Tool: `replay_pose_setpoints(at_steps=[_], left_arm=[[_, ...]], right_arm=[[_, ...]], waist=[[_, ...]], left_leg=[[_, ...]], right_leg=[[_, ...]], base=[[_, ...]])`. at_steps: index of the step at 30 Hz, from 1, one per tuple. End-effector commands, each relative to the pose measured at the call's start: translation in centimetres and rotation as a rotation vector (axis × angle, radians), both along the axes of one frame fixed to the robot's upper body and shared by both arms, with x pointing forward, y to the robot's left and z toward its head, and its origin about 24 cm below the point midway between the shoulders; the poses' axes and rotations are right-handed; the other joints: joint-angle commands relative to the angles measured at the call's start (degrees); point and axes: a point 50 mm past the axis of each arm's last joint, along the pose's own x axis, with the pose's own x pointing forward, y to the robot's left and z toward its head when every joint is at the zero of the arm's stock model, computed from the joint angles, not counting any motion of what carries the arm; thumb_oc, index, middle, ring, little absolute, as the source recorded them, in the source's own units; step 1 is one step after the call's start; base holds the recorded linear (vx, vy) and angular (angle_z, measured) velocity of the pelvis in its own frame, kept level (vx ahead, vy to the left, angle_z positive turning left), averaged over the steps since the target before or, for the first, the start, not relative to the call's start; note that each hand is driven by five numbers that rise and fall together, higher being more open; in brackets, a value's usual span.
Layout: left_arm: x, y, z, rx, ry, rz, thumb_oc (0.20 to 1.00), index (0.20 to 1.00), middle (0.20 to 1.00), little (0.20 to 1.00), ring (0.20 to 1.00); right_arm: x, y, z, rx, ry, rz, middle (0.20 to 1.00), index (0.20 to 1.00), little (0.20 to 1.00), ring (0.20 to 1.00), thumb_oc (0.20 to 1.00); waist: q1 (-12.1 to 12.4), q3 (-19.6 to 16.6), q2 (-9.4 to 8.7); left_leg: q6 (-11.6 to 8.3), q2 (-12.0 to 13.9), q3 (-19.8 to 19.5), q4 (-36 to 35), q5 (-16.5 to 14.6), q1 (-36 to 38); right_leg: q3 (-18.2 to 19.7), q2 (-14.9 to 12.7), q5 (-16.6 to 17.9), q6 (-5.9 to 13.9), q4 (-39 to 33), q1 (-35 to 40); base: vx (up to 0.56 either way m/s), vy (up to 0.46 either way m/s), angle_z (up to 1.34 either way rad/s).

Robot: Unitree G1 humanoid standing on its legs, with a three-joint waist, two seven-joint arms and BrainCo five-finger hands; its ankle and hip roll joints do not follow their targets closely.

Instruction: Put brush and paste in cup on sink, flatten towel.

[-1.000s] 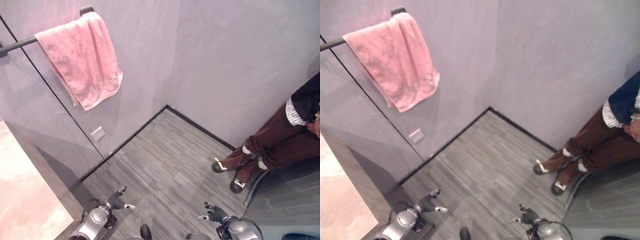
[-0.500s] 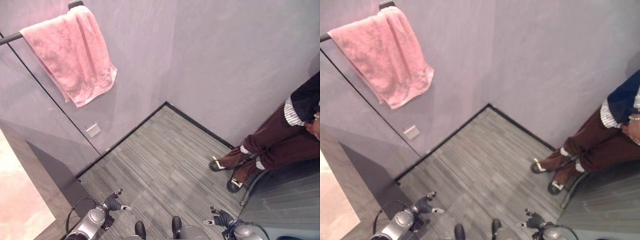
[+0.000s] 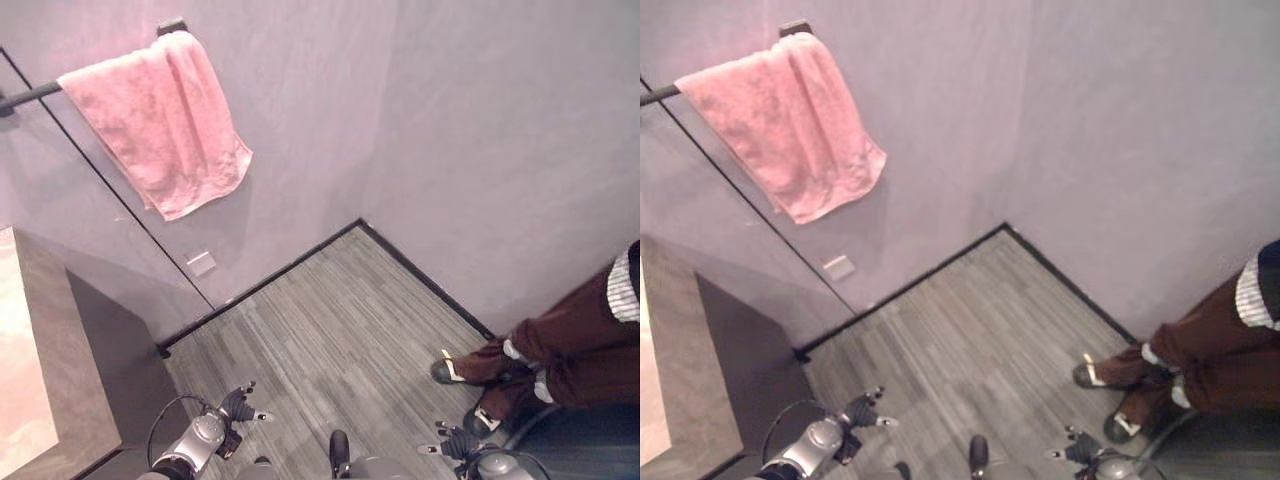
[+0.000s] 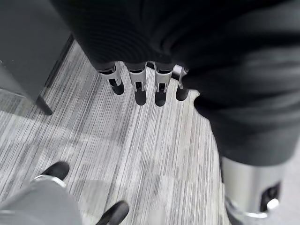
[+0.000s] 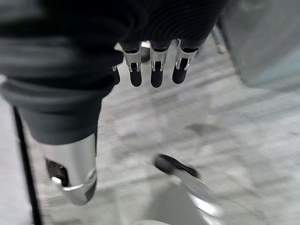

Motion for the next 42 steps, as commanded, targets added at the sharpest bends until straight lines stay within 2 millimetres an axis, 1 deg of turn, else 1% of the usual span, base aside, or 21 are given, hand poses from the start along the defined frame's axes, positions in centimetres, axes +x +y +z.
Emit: replay_pose_setpoints(at_steps=[1,2,3,5,6,10,11,12,14,16,17,19,22,24,25,27,30,33,35,39,42], left_arm=[[2.0,-0.1,1.4,-0.009,-0.095,-0.007,1.0,1.0,1.0,1.0,1.0],[1.8,0.3,1.3,0.009,-0.09,-0.004,1.0,1.0,1.0,1.0,1.0],[1.7,0.3,1.3,0.009,-0.09,-0.004,1.0,1.0,1.0,1.0,1.0],[1.4,0.7,1.1,0.023,-0.082,0.004,1.0,1.0,1.0,1.0,1.0],[1.1,0.8,0.9,0.026,-0.073,0.018,1.0,1.0,1.0,1.0,1.0],[0.7,1.0,0.7,0.023,-0.063,0.03,1.0,1.0,1.0,1.0,1.0],[0.6,1.1,0.7,0.02,-0.059,0.031,1.0,1.0,1.0,1.0,1.0],[0.4,1.2,0.7,0.024,-0.058,0.02,1.0,1.0,1.0,1.0,1.0],[0.5,1.2,0.7,0.03,-0.059,0.012,1.0,1.0,1.0,1.0,1.0],[0.7,0.9,1.0,0.023,-0.069,-0.018,1.0,1.0,1.0,1.0,1.0],[0.8,1.0,1.2,0.032,-0.074,-0.045,1.0,1.0,1.0,1.0,1.0],[1.3,0.8,1.8,0.046,-0.098,-0.095,1.0,1.0,1.0,1.0,1.0],[1.4,1.0,2.0,0.074,-0.106,-0.134,1.0,1.0,1.0,1.0,1.0],[1.5,1.1,1.9,0.109,-0.101,-0.155,1.0,1.0,1.0,1.0,1.0],[1.5,1.1,1.9,0.108,-0.101,-0.155,1.0,1.0,1.0,1.0,1.0],[1.6,0.9,1.7,0.112,-0.091,-0.162,1.0,1.0,1.0,1.0,1.0],[1.9,0.5,1.8,0.11,-0.099,-0.181,1.0,1.0,1.0,1.0,1.0],[1.9,0.2,1.6,0.113,-0.091,-0.198,1.0,1.0,1.0,1.0,1.0],[1.8,0.3,1.6,0.109,-0.09,-0.191,1.0,1.0,1.0,1.0,1.0],[1.4,0.6,1.5,0.101,-0.086,-0.174,1.0,1.0,1.0,1.0,1.0],[1.1,1.1,1.6,0.084,-0.094,-0.139,1.0,1.0,1.0,1.0,1.0]], right_arm=[[-0.7,-1.5,0.3,-0.029,-0.004,-0.047,1.0,1.0,1.0,1.0,1.0],[-0.7,-1.6,0.3,-0.044,0.001,-0.024,1.0,1.0,1.0,1.0,1.0],[-0.7,-1.6,0.3,-0.045,0.001,-0.024,1.0,1.0,1.0,1.0,1.0],[-0.8,-1.5,0.3,-0.048,0.004,-0.002,1.0,1.0,1.0,1.0,1.0],[-1.0,-1.5,0.2,-0.05,0.01,0.006,1.0,1.0,1.0,1.0,1.0],[-1.0,-1.3,0.1,-0.048,0.02,0.017,1.0,1.0,1.0,1.0,1.0],[-1.1,-1.2,0.0,-0.044,0.026,0.022,1.0,1.0,1.0,1.0,1.0],[-1.5,-0.8,-0.3,-0.038,0.042,0.023,1.0,1.0,1.0,1.0,1.0],[-1.5,-0.7,-0.3,-0.035,0.046,0.018,1.0,1.0,1.0,1.0,1.0],[-1.4,-0.3,-0.5,-0.015,0.042,0.008,1.0,1.0,1.0,1.0,1.0],[-1.3,0.3,-0.6,-0.002,0.045,0.024,1.0,1.0,1.0,1.0,1.0],[-1.0,0.6,-0.5,0.008,0.032,0.026,1.0,1.0,1.0,1.0,1.0],[-0.3,1.4,-0.3,0.039,-0.008,0.029,1.0,1.0,1.0,1.0,1.0],[-0.1,1.8,-0.3,0.062,-0.017,0.025,1.0,1.0,1.0,1.0,1.0],[-0.1,1.8,-0.3,0.062,-0.017,0.025,1.0,1.0,1.0,1.0,1.0],[-0.3,1.8,-0.4,0.06,-0.012,0.013,1.0,1.0,1.0,1.0,1.0],[0.0,1.5,-0.3,0.049,-0.017,0.007,1.0,1.0,1.0,1.0,1.0],[-0.1,1.4,-0.3,0.045,-0.014,0.007,1.0,1.0,1.0,1.0,1.0],[-0.1,1.3,-0.3,0.039,-0.012,0.021,1.0,1.0,1.0,1.0,1.0],[0.0,1.1,-0.2,0.024,-0.007,0.042,1.0,1.0,1.0,1.0,1.0],[1.0,0.8,0.3,0.008,-0.038,0.071,1.0,1.0,1.0,1.0,1.0]], waist=[[-0.14,2.13,-0.24],[0.45,2.28,-0.09],[0.52,2.33,-0.15],[1.22,2.37,0.33],[1.42,2.28,0.72],[1.94,1.88,1.33],[2.01,1.35,1.45],[2.15,0.59,0.98],[2.42,0.3,0.87],[2.51,-0.27,0.22],[2.69,-0.58,-0.25],[2.4,0.02,-0.03],[1.22,1.37,1.24],[-0.39,1.61,2.37],[-0.56,1.65,2.33],[-1.56,2.08,2.71],[-2.55,2.79,2.69],[-2.91,3.18,2.34],[-2.22,3.01,2.07],[-0.48,1.67,1.58],[1.1,0.87,1.36]], left_leg=[[5.63,-5.48,7.72,-10.35,-0.13,0.28],[5.75,-4.28,9.16,-14.84,1.8,-1.51],[5.74,-4.35,9.25,-15.09,1.91,-1.29],[4.69,-2.55,8.52,-20.0,6.35,-2.5],[3.57,-0.23,8.81,-23.86,9.55,-2.73],[2.61,2.23,11.32,-26.81,12.43,-1.72],[3.07,1.99,12.07,-25.97,11.14,-0.93],[4.06,0.82,12.36,-23.32,9.07,-0.92],[4.37,0.48,12.26,-21.8,8.38,-1.48],[5.9,-0.72,13.74,-20.1,5.42,-1.07],[7.49,-2.32,14.55,-20.4,3.27,0.65],[8.92,-3.83,14.07,-20.63,1.75,2.58],[10.37,-5.18,12.49,-21.81,0.16,5.9],[10.49,-6.27,10.45,-24.16,-0.39,9.22],[10.48,-6.38,10.28,-24.31,-0.42,9.38],[10.16,-7.53,7.96,-25.11,-0.84,11.03],[10.01,-8.68,5.36,-25.51,-1.83,12.8],[9.98,-9.86,2.85,-26.22,-2.45,14.78],[9.92,-10.18,1.43,-26.32,-2.62,15.2],[9.21,-9.95,-0.61,-26.42,-3.12,15.16],[8.26,-9.27,-1.7,-26.04,-2.43,14.38]], right_leg=[[3.43,-2.69,2.1,7.72,-0.34,0.45],[3.84,-2.45,0.97,7.89,-0.43,1.91],[3.92,-2.51,0.95,7.9,-0.42,1.99],[4.72,-1.89,0.03,8.12,-0.94,3.62],[5.47,-2.07,-0.61,8.46,-1.3,5.34],[7.06,-2.26,-1.92,8.86,-1.17,8.02],[7.65,-2.32,-2.79,9.08,-0.79,8.64],[8.18,-4.38,-4.02,10.05,0.39,10.11],[8.53,-5.14,-3.54,10.46,1.45,9.94],[9.04,-7.3,-1.6,11.96,5.01,8.77],[9.13,-9.03,3.49,13.77,10.29,6.04],[9.48,-9.98,9.18,13.97,17.79,3.14],[9.49,-8.97,11.61,13.25,26.02,-1.4],[9.95,-6.16,8.0,12.04,25.21,-6.87],[9.79,-6.27,7.76,12.03,25.33,-6.74],[9.84,-4.58,5.61,11.69,19.44,-9.65],[12.16,-2.67,5.15,11.97,14.3,-11.17],[11.65,-1.54,6.13,12.27,12.23,-11.65],[8.67,-1.84,6.22,12.19,12.88,-11.29],[7.02,-1.9,3.78,11.35,9.21,-7.4],[5.65,-1.62,2.85,10.63,7.49,-6.01]], base=[[0.36,0.049,0.33],[0.24,0.061,0.33],[0.27,0.077,-0.07],[0.31,0.111,-0.49],[0.3,0.125,-0.63],[0.31,0.163,-0.44],[0.42,0.325,-0.45],[0.31,0.26,-0.5],[0.24,0.256,-0.46],[0.26,0.355,-0.43],[0.22,0.381,-0.44],[0.19,0.372,-0.25],[0.16,0.313,0.3],[0.21,0.243,0.63],[0.22,0.169,0.52],[0.2,0.075,0.62],[0.19,0.033,0.8],[0.17,0.006,0.86],[0.13,-0.059,0.58],[0.15,-0.124,0.72],[0.14,-0.178,0.32]])
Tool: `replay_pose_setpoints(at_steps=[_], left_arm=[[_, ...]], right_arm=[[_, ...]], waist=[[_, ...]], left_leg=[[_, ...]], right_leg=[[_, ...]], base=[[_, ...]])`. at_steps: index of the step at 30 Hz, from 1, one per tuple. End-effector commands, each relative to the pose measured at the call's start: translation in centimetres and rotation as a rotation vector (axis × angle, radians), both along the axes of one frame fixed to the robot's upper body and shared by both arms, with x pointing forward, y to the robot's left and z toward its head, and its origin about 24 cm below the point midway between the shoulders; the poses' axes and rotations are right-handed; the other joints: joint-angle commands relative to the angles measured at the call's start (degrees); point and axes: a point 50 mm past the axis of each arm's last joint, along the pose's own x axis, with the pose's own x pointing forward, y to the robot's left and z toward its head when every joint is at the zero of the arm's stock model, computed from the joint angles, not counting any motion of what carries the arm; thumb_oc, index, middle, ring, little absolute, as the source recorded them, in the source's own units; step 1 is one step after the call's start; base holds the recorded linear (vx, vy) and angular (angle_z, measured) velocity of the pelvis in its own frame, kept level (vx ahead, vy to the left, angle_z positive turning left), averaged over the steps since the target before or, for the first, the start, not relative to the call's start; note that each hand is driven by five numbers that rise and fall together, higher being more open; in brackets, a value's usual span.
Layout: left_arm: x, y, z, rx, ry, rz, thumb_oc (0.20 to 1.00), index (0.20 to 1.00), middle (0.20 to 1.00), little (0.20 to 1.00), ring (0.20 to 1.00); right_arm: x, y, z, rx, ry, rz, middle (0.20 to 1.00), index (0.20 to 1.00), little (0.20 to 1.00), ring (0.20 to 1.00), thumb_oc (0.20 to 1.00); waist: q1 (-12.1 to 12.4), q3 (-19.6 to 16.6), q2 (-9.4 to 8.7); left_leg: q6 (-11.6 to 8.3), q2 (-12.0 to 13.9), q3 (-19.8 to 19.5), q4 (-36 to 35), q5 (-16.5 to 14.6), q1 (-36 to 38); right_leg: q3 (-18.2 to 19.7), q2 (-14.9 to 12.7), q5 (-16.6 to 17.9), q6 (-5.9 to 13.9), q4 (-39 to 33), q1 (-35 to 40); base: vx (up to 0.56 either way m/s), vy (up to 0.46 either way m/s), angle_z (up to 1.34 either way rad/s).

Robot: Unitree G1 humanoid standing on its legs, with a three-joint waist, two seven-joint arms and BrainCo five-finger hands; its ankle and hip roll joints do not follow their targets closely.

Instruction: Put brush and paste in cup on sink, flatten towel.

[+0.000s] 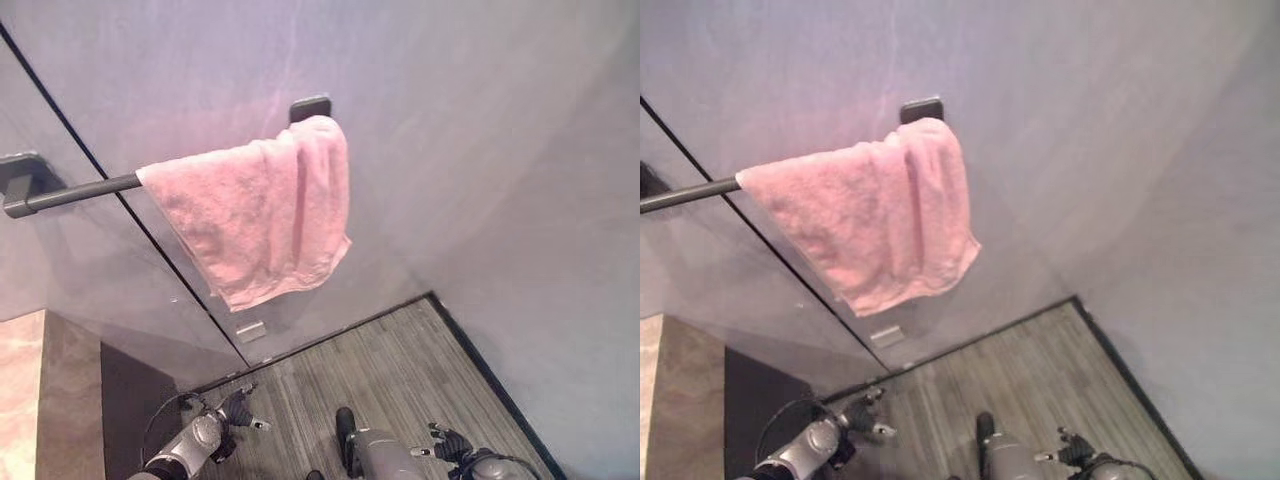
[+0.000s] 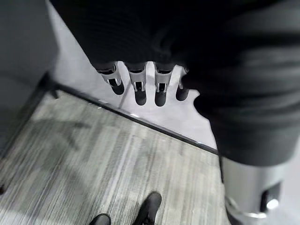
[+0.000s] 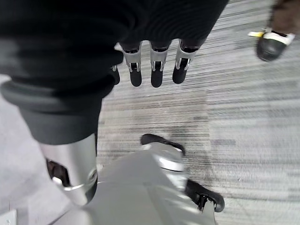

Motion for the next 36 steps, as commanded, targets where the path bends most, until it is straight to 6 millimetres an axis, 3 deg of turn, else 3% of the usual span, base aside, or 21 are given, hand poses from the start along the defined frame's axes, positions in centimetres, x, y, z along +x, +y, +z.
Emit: replay_pose_setpoints(at_steps=[1,3,6,7,8,9,13,15,16,20,29,36], left_arm=[[2.3,0.1,1.7,-0.041,-0.116,0.015,1.0,1.0,1.0,1.0,1.0],[2.0,0.2,1.6,-0.046,-0.109,0.017,1.0,1.0,1.0,1.0,1.0],[2.4,0.0,1.9,-0.05,-0.12,0.002,1.0,1.0,1.0,1.0,1.0],[2.6,0.0,1.9,-0.044,-0.124,-0.004,1.0,1.0,1.0,1.0,1.0],[3.1,-0.2,2.1,-0.041,-0.136,-0.009,1.0,1.0,1.0,1.0,1.0],[3.4,-0.3,2.2,-0.041,-0.142,-0.01,1.0,1.0,1.0,1.0,1.0],[3.3,0.4,2.2,-0.014,-0.143,0.005,1.0,1.0,1.0,1.0,1.0],[3.1,0.9,2.2,0.003,-0.143,0.02,1.0,1.0,1.0,1.0,1.0],[2.9,1.2,2.1,-0.004,-0.143,0.039,1.0,1.0,1.0,1.0,1.0],[2.8,1.8,2.7,-0.005,-0.161,0.031,1.0,1.0,1.0,1.0,1.0],[2.6,4.8,5.3,-0.017,-0.277,0.08,1.0,1.0,1.0,1.0,1.0],[4.0,4.5,8.4,-0.071,-0.445,0.045,1.0,1.0,1.0,1.0,1.0]], right_arm=[[0.6,-1.1,0.7,-0.037,-0.036,0.044,1.0,1.0,1.0,1.0,1.0],[1.0,-1.2,1.1,-0.043,-0.058,0.067,1.0,1.0,1.0,1.0,1.0],[2.2,-1.6,2.0,-0.054,-0.113,0.091,1.0,1.0,1.0,1.0,1.0],[2.5,-1.8,2.3,-0.06,-0.13,0.092,1.0,1.0,1.0,1.0,1.0],[2.9,-2.2,2.7,-0.071,-0.147,0.096,1.0,1.0,1.0,1.0,1.0],[2.9,-2.3,2.8,-0.079,-0.148,0.092,1.0,1.0,1.0,1.0,1.0],[3.7,-2.3,3.4,-0.081,-0.188,0.108,1.0,1.0,1.0,1.0,1.0],[3.8,-2.2,3.6,-0.083,-0.197,0.132,1.0,1.0,1.0,1.0,1.0],[4.4,-2.0,4.1,-0.074,-0.226,0.143,1.0,1.0,1.0,1.0,1.0],[5.4,-1.6,5.2,-0.043,-0.291,0.153,1.0,1.0,1.0,1.0,1.0],[8.0,-2.1,9.7,0.0,-0.525,0.168,1.0,1.0,1.0,1.0,1.0],[9.3,-4.0,12.5,-0.039,-0.638,0.149,1.0,1.0,1.0,1.0,1.0]], waist=[[-0.33,0.23,-0.66],[0.17,0.01,-0.83],[-0.04,0.61,-0.86],[-0.4,1.27,-1.02],[-1.81,1.51,-1.24],[-1.92,1.47,-1.66],[-1.83,0.9,-1.72],[-1.82,0.46,-1.25],[-1.44,0.59,-0.72],[-1.78,-0.69,0.56],[-0.5,-2.98,-0.72],[0.62,-3.67,-1.48]], left_leg=[[-3.21,4.15,2.59,0.92,5.2,-5.75],[-4.03,4.76,1.92,0.44,5.76,-6.08],[-5.97,5.25,2.93,6.16,5.6,-9.21],[-6.77,6.08,5.61,8.2,6.75,-10.88],[-7.44,9.21,12.89,8.52,7.31,-11.81],[-7.22,10.43,15.3,8.84,7.39,-12.53],[-7.89,12.74,13.73,6.82,8.8,-13.59],[-8.96,15.86,13.04,4.66,11.58,-13.65],[-9.09,15.71,10.18,5.47,11.42,-12.79],[-8.28,14.58,12.0,3.23,9.05,-10.01],[-7.0,12.04,15.18,-0.53,7.27,-5.49],[-7.34,12.49,15.18,-2.33,7.76,-4.51]], right_leg=[[0.75,-1.71,-0.86,6.62,1.33,3.51],[0.15,-1.8,-1.09,6.28,-0.03,4.25],[-1.73,-2.64,-1.25,5.62,-2.19,5.6],[-2.4,-3.42,-1.12,5.62,-2.5,5.97],[-4.4,-4.94,-1.15,6.09,-2.98,6.61],[-4.97,-5.62,-0.93,5.99,-3.34,7.01],[-4.56,-6.38,-1.19,6.3,-3.65,7.68],[-4.16,-7.29,-1.69,6.63,-3.07,7.53],[-2.96,-7.4,-2.02,6.75,-2.46,7.51],[-1.84,-8.6,-1.85,7.69,-2.02,8.25],[-0.02,-11.13,1.41,10.23,-5.08,9.9],[-0.74,-11.04,1.41,10.48,-7.49,10.87]], base=[[0.07,-0.126,0.2],[0.11,-0.2,0.27],[0.06,-0.164,0.41],[-0.04,-0.051,0.24],[-0.05,-0.005,0.45],[0.01,0.009,0.73],[0.07,0.042,0.55],[0.11,0.16,-0.42],[0.15,0.295,-0.23],[0.1,0.186,-0.37],[0.05,0.107,-0.12],[0.0,-0.013,-0.01]])
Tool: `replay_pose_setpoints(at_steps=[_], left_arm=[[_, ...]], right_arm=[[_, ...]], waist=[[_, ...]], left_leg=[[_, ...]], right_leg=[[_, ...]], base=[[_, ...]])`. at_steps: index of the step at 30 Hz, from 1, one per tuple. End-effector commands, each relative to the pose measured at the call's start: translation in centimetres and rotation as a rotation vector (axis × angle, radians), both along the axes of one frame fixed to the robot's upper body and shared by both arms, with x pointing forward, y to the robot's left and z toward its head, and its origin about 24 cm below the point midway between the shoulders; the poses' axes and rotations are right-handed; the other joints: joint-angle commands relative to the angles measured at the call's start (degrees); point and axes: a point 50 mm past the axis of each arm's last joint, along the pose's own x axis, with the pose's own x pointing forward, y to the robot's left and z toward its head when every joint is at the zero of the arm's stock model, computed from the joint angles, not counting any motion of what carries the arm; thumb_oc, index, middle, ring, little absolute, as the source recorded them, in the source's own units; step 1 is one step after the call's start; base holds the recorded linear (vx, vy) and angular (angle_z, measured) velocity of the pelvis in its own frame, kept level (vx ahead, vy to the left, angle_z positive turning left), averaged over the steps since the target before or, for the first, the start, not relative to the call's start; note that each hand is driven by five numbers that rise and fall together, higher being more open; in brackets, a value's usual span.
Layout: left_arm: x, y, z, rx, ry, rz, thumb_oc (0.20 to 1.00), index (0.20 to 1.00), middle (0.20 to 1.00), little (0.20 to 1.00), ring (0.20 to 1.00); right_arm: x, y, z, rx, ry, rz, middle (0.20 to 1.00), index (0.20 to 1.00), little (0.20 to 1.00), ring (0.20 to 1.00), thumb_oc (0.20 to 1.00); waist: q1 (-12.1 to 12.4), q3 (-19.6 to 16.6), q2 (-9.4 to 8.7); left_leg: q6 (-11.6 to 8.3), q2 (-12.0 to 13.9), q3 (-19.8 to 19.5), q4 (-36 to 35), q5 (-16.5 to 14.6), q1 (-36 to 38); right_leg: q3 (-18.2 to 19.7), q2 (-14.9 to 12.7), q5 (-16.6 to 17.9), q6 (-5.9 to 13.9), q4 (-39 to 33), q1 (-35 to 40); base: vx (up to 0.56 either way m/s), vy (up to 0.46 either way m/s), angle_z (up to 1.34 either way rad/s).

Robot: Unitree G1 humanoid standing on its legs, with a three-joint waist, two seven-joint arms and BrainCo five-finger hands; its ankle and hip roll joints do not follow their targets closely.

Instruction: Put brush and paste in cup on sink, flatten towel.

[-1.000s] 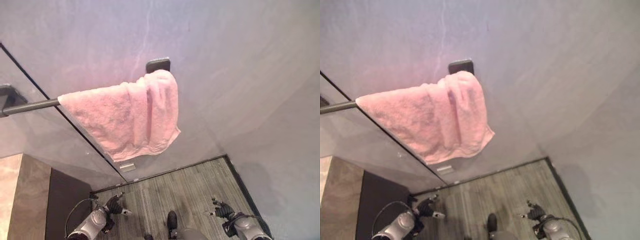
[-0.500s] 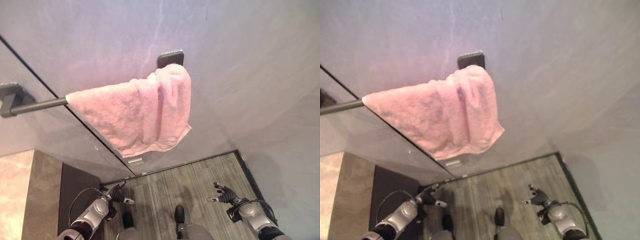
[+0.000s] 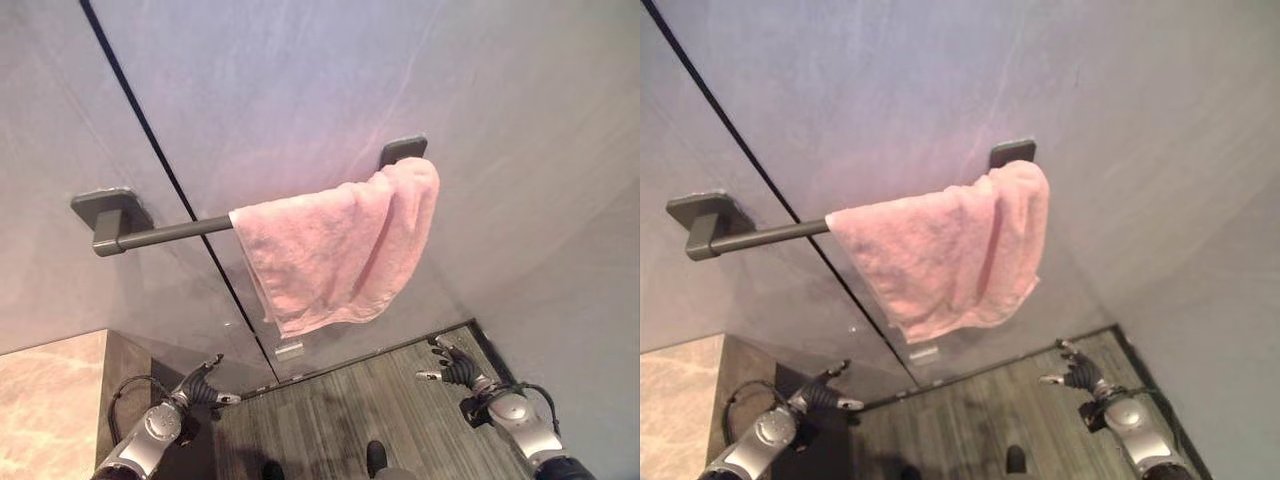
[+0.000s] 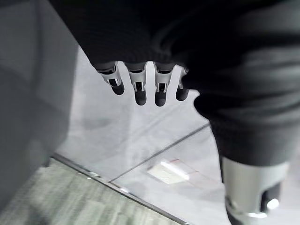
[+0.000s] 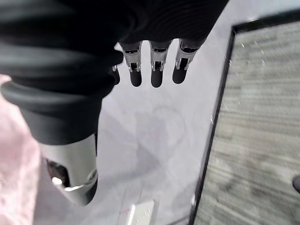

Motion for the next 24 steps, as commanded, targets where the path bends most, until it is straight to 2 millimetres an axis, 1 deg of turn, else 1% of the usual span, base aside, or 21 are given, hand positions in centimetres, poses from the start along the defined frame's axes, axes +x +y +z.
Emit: replay_pose_setpoints(at_steps=[1,2,4,5,6,10,12,13,14,15,16,17,18,19,21,22,23,24], left_arm=[[2.0,0.2,3.3,-0.038,-0.191,-0.041,1.0,1.0,1.0,1.0,1.0],[2.0,0.2,3.4,-0.038,-0.191,-0.041,1.0,1.0,1.0,1.0,1.0],[2.3,-0.3,4.7,-0.057,-0.248,-0.084,1.0,1.0,1.0,1.0,1.0],[2.7,-0.6,5.9,-0.066,-0.3,-0.121,1.0,1.0,1.0,1.0,1.0],[2.7,-0.6,5.9,-0.067,-0.3,-0.121,1.0,1.0,1.0,1.0,1.0],[3.4,-0.7,8.8,-0.054,-0.406,-0.187,1.0,1.0,1.0,1.0,1.0],[4.2,-0.6,11.2,-0.034,-0.496,-0.218,1.0,1.0,1.0,1.0,1.0],[4.5,-0.5,12.0,-0.033,-0.53,-0.22,1.0,1.0,1.0,1.0,1.0],[4.5,-0.5,12.0,-0.033,-0.53,-0.22,1.0,1.0,1.0,1.0,1.0],[5.3,-0.7,14.2,-0.033,-0.618,-0.24,1.0,1.0,1.0,1.0,1.0],[5.6,-0.8,14.9,-0.032,-0.646,-0.25,1.0,1.0,1.0,1.0,1.0],[6.3,-1.2,16.6,-0.037,-0.71,-0.276,1.0,1.0,1.0,1.0,1.0],[6.4,-1.2,16.6,-0.038,-0.712,-0.273,1.0,1.0,1.0,1.0,1.0],[6.8,-1.6,17.7,-0.037,-0.756,-0.296,1.0,1.0,1.0,1.0,1.0],[7.4,-1.9,18.7,-0.05,-0.805,-0.295,1.0,1.0,1.0,1.0,1.0],[7.9,-2.2,19.7,-0.073,-0.845,-0.296,1.0,1.0,1.0,1.0,1.0],[7.9,-2.2,19.7,-0.073,-0.846,-0.295,1.0,1.0,1.0,1.0,1.0],[8.1,-2.3,19.9,-0.081,-0.861,-0.293,1.0,1.0,1.0,1.0,1.0]], right_arm=[[2.2,-2.6,4.0,-0.027,-0.181,-0.022,1.0,1.0,1.0,1.0,1.0],[2.2,-2.6,4.0,-0.027,-0.181,-0.022,1.0,1.0,1.0,1.0,1.0],[2.9,-3.0,5.5,-0.017,-0.235,-0.02,1.0,1.0,1.0,1.0,1.0],[3.5,-3.4,6.9,-0.012,-0.285,-0.014,1.0,1.0,1.0,1.0,1.0],[3.5,-3.4,7.0,-0.012,-0.285,-0.014,1.0,1.0,1.0,1.0,1.0],[5.1,-3.0,10.2,0.007,-0.393,0.04,1.0,1.0,1.0,1.0,1.0],[6.5,-2.2,12.6,-0.015,-0.466,0.102,1.0,1.0,1.0,1.0,1.0],[7.2,-1.7,13.6,-0.02,-0.497,0.13,1.0,1.0,1.0,1.0,1.0],[7.2,-1.7,13.6,-0.02,-0.497,0.13,1.0,1.0,1.0,1.0,1.0],[8.4,-0.7,15.6,-0.027,-0.556,0.177,1.0,1.0,1.0,1.0,1.0],[8.7,-0.4,16.4,-0.034,-0.579,0.196,1.0,1.0,1.0,1.0,1.0],[9.7,0.3,18.0,-0.075,-0.617,0.237,1.0,1.0,1.0,1.0,1.0],[9.8,0.3,18.0,-0.076,-0.619,0.239,1.0,1.0,1.0,1.0,1.0],[10.3,0.7,19.1,-0.103,-0.646,0.264,1.0,1.0,1.0,1.0,1.0],[11.2,1.8,20.8,-0.124,-0.689,0.304,1.0,1.0,1.0,1.0,1.0],[11.9,2.8,21.5,-0.113,-0.708,0.327,1.0,1.0,1.0,1.0,1.0],[12.0,2.9,21.6,-0.113,-0.709,0.328,1.0,1.0,1.0,1.0,1.0],[12.3,3.5,21.9,-0.106,-0.718,0.344,1.0,1.0,1.0,1.0,1.0]], waist=[[2.04,-0.96,-0.21],[2.0,-0.95,-0.21],[2.22,-0.66,-0.25],[2.47,-0.1,-0.13],[2.43,-0.1,-0.12],[3.09,1.13,0.26],[3.63,2.17,0.49],[3.65,2.48,0.58],[3.65,2.48,0.58],[3.86,2.86,0.94],[4.1,3.05,1.12],[4.14,3.24,1.5],[4.01,3.12,1.59],[4.08,3.49,1.7],[4.17,3.4,1.94],[4.28,3.46,1.86],[4.31,3.4,1.87],[4.36,3.44,1.72]], left_leg=[[-2.35,1.95,-1.29,0.9,0.73,-0.26],[-2.37,1.97,-1.33,0.9,0.74,-0.24],[-2.65,2.3,-1.6,0.65,1.11,-0.5],[-2.93,2.51,-1.95,0.45,1.63,-0.98],[-2.94,2.52,-2.0,0.46,1.65,-1.01],[-3.72,2.92,-2.6,0.4,2.72,-3.51],[-4.16,3.3,-3.03,0.4,3.68,-5.93],[-4.43,3.5,-3.14,0.4,4.33,-7.41],[-4.43,3.5,-3.14,0.4,4.33,-7.41],[-5.03,3.89,-3.73,0.4,5.48,-10.45],[-5.41,4.05,-3.85,0.4,5.88,-11.41],[-5.91,4.33,-4.2,0.4,6.56,-13.42],[-5.92,4.35,-4.23,0.4,6.61,-13.71],[-6.1,4.43,-4.3,0.4,6.86,-14.62],[-6.31,4.78,-3.93,0.4,7.18,-16.51],[-6.47,4.98,-3.71,0.4,7.63,-17.45],[-6.48,5.01,-3.6,0.4,7.65,-17.56],[-6.54,5.24,-3.33,0.4,7.82,-17.89]], right_leg=[[0.01,-0.66,-0.31,1.87,4.29,-0.81],[-0.03,-0.65,-0.29,1.86,4.26,-0.76],[-0.53,-0.51,-0.31,1.8,3.83,-0.71],[-1.05,-0.4,-0.22,1.7,3.32,-0.87],[-1.1,-0.39,-0.19,1.69,3.28,-0.85],[-2.25,-0.33,1.17,1.8,1.1,-1.78],[-2.52,-0.4,2.01,1.9,0.34,-3.37],[-2.59,-0.3,2.48,1.91,0.25,-4.73],[-2.59,-0.3,2.48,1.91,0.25,-4.73],[-2.6,-0.3,3.38,1.93,-0.02,-7.44],[-2.71,-0.32,3.58,1.92,-0.02,-8.18],[-2.67,-0.5,4.08,1.99,-0.02,-10.22],[-2.68,-0.48,4.13,1.97,-0.02,-10.5],[-2.45,-0.69,4.44,2.25,-0.02,-11.55],[-1.51,-0.73,4.95,2.59,-0.02,-13.79],[-0.62,-0.5,5.51,2.49,-0.02,-15.13],[-0.51,-0.47,5.56,2.48,-0.02,-15.31],[-0.06,-0.32,5.85,2.48,-0.02,-15.92]], base=[[-0.02,-0.043,0.01],[-0.03,-0.048,0.01],[-0.05,-0.046,0.04],[-0.06,-0.042,0.04],[-0.07,-0.047,0.0],[-0.09,-0.043,0.06],[-0.18,-0.049,0.09],[-0.13,-0.038,0.07],[-0.19,-0.037,0.06],[-0.16,-0.029,0.04],[-0.23,-0.039,0.09],[-0.1,-0.018,0.14],[-0.11,-0.012,0.15],[-0.07,0.002,0.12],[-0.08,0.004,0.03],[-0.05,-0.002,-0.12],[-0.03,-0.012,-0.18],[0.0,-0.013,-0.23]])
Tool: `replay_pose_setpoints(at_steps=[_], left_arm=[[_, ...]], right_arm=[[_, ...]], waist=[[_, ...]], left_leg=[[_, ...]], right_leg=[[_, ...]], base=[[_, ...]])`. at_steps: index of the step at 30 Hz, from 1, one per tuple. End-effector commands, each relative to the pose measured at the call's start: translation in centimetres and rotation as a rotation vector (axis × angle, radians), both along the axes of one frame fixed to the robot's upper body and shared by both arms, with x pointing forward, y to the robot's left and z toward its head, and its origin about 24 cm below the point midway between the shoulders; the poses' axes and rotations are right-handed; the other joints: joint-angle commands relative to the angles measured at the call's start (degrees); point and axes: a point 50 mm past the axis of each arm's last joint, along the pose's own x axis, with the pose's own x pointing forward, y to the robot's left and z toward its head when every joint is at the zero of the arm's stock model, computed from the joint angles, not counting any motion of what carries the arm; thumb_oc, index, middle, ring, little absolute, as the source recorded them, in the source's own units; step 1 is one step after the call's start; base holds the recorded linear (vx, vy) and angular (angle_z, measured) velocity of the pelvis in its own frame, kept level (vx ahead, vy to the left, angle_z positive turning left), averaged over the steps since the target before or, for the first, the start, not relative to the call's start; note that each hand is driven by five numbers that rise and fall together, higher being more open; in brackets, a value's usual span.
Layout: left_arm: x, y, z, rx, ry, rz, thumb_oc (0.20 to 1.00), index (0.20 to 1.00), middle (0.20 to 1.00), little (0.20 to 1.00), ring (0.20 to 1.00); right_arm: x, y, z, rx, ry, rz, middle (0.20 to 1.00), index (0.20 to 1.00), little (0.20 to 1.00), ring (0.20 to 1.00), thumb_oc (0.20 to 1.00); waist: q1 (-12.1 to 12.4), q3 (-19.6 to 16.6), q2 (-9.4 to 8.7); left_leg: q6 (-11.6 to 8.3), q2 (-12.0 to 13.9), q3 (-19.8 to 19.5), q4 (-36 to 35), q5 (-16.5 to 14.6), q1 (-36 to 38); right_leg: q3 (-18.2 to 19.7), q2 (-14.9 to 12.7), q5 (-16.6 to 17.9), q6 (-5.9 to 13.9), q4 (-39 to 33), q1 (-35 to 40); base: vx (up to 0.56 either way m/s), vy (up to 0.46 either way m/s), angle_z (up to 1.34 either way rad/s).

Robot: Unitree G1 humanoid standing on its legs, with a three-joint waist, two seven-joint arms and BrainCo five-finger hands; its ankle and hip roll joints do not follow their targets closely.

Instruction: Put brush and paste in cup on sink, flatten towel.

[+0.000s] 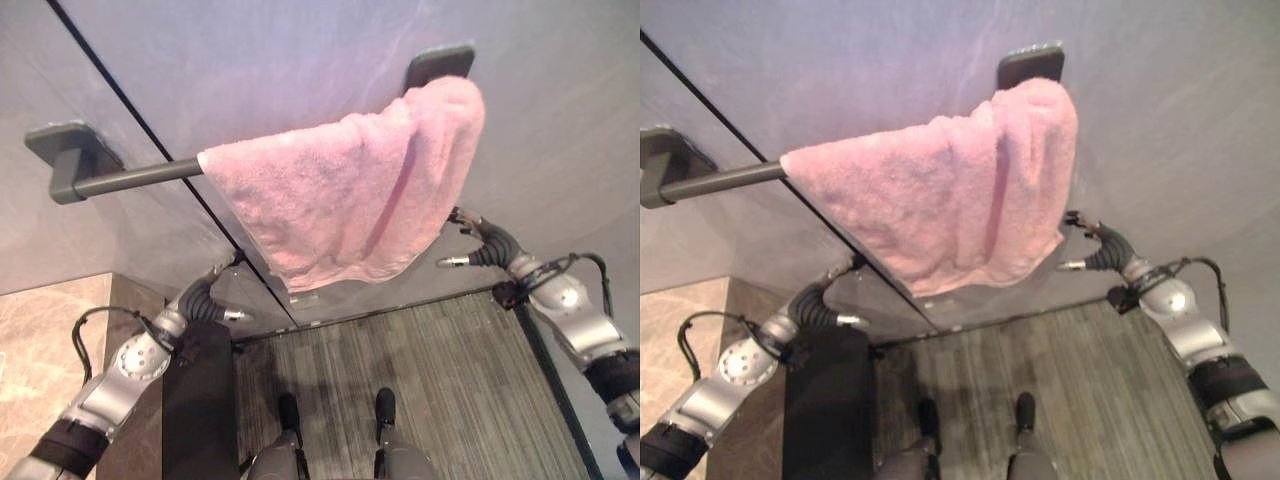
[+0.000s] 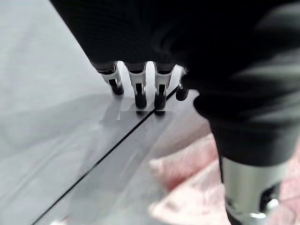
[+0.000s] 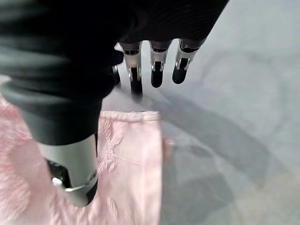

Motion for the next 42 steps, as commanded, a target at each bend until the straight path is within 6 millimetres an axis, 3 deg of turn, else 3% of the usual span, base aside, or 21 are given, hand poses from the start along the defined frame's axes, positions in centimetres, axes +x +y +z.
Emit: replay_pose_setpoints(at_steps=[1,7,10,13,21,22,23,24,25,26,32,39,42], left_arm=[[1.2,-0.2,4.0,-0.062,-0.185,-0.019,1.0,1.0,1.0,1.0,1.0],[2.3,-2.8,5.8,-0.124,-0.249,-0.117,1.0,1.0,1.0,1.0,1.0],[2.5,-4.1,5.9,-0.146,-0.248,-0.171,1.0,1.0,1.0,1.0,1.0],[2.0,-6.7,5.7,-0.167,-0.216,-0.304,1.0,1.0,1.0,1.0,1.0],[1.0,-7.6,4.4,-0.195,-0.156,-0.354,1.0,1.0,1.0,1.0,1.0],[0.8,-7.3,3.4,-0.212,-0.117,-0.329,1.0,1.0,1.0,1.0,1.0],[0.8,-7.3,3.4,-0.212,-0.116,-0.329,1.0,1.0,1.0,1.0,1.0],[0.7,-6.9,2.5,-0.221,-0.094,-0.288,0.765,0.765,0.765,0.765,0.765],[0.7,-6.8,2.5,-0.22,-0.093,-0.288,0.338,0.338,0.338,0.338,0.338],[0.7,-6.9,2.1,-0.226,-0.075,-0.281,0.2,0.2,0.2,0.2,0.2],[0.5,-6.3,0.7,-0.281,-0.024,-0.213,0.2,0.2,0.2,0.2,0.2],[-1.4,-4.3,-3.0,-0.285,0.109,-0.095,0.2,0.2,0.2,0.2,0.2],[-1.8,-4.3,-3.1,-0.287,0.109,-0.085,0.2,0.2,0.2,0.2,0.2]], right_arm=[[0.8,2.4,2.6,0.044,-0.098,0.098,1.0,1.0,1.0,1.0,1.0],[1.5,5.5,3.1,0.122,-0.071,0.213,1.0,1.0,1.0,1.0,1.0],[1.2,6.3,2.7,0.16,-0.044,0.255,1.0,1.0,1.0,1.0,1.0],[0.0,7.4,2.2,0.164,0.004,0.363,1.0,1.0,1.0,1.0,1.0],[-1.9,8.3,2.1,0.047,-0.007,0.463,1.0,1.0,1.0,1.0,1.0],[-2.1,8.4,1.6,0.041,-0.006,0.459,1.0,1.0,1.0,1.0,1.0],[-2.1,8.4,1.6,0.041,-0.005,0.458,0.671,0.671,0.671,0.671,0.671],[-2.1,8.4,0.9,0.058,-0.017,0.425,0.2,0.2,0.2,0.2,0.2],[-2.1,8.4,0.9,0.059,-0.017,0.424,0.2,0.2,0.2,0.2,0.2],[-2.1,8.6,0.5,0.076,-0.018,0.416,0.2,0.2,0.2,0.2,0.2],[-2.6,9.2,-1.5,0.229,-0.015,0.35,0.2,0.2,0.2,0.2,0.2],[-5.1,8.4,-3.9,0.329,0.053,0.33,0.2,0.2,0.2,0.2,0.2],[-5.6,8.4,-3.5,0.337,0.034,0.337,0.2,0.2,0.2,0.2,0.2]], waist=[[0.49,-0.83,-2.58],[0.36,-0.43,-3.0],[0.07,-0.55,-3.1],[-0.92,-1.04,-3.41],[-1.66,-2.48,-3.92],[-1.69,-2.88,-4.0],[-1.69,-2.87,-4.01],[-1.63,-3.16,-4.03],[-1.62,-3.16,-4.08],[-1.66,-3.32,-4.03],[-1.17,-4.54,-4.31],[-0.55,-6.64,-5.67],[-0.49,-7.18,-5.99]], left_leg=[[-4.14,2.39,-0.71,0.35,2.2,-0.58],[-4.61,3.13,0.22,0.35,2.62,-1.21],[-4.73,3.25,0.4,0.35,2.53,-0.96],[-4.77,3.52,0.75,0.35,2.11,0.04],[-4.77,3.93,1.7,0.35,1.22,2.65],[-4.7,4.07,1.92,0.35,0.96,3.49],[-4.71,4.07,1.92,0.35,0.93,3.59],[-4.51,4.02,1.96,0.35,0.66,4.28],[-4.51,4.01,1.95,0.35,0.64,4.34],[-4.43,4.03,1.96,0.35,0.51,4.69],[-3.89,3.81,1.73,0.35,-0.36,6.78],[-3.57,3.8,1.38,0.35,-1.08,9.58],[-3.51,3.69,1.2,0.35,-1.22,10.1]], right_leg=[[1.8,-2.8,2.0,4.22,0.0,0.2],[2.85,-2.48,2.62,4.28,0.0,-1.43],[2.92,-2.44,2.59,4.28,0.0,-1.35],[3.06,-2.34,2.17,4.25,0.0,-0.64],[3.12,-2.08,1.37,4.32,0.0,1.27],[2.97,-2.1,1.06,4.24,0.0,2.09],[2.96,-2.1,1.03,4.24,0.0,2.2],[2.85,-2.03,0.88,4.22,0.0,2.87],[2.84,-2.03,0.86,4.22,0.0,2.94],[2.79,-2.04,0.76,4.23,0.0,3.32],[2.03,-2.05,0.41,4.21,0.0,5.61],[0.76,-2.3,-0.24,4.3,0.0,9.04],[0.49,-2.39,-0.25,4.38,0.0,9.77]], base=[[0.0,-0.02,-0.24],[0.02,-0.013,-0.14],[0.05,-0.008,-0.08],[0.06,-0.008,-0.04],[0.06,-0.006,-0.04],[0.04,-0.006,-0.06],[0.07,-0.017,-0.05],[0.03,-0.01,-0.01],[0.04,-0.009,-0.01],[0.0,0.0,0.0],[0.01,-0.003,0.01],[0.02,0.0,0.11],[0.01,0.007,0.07]])
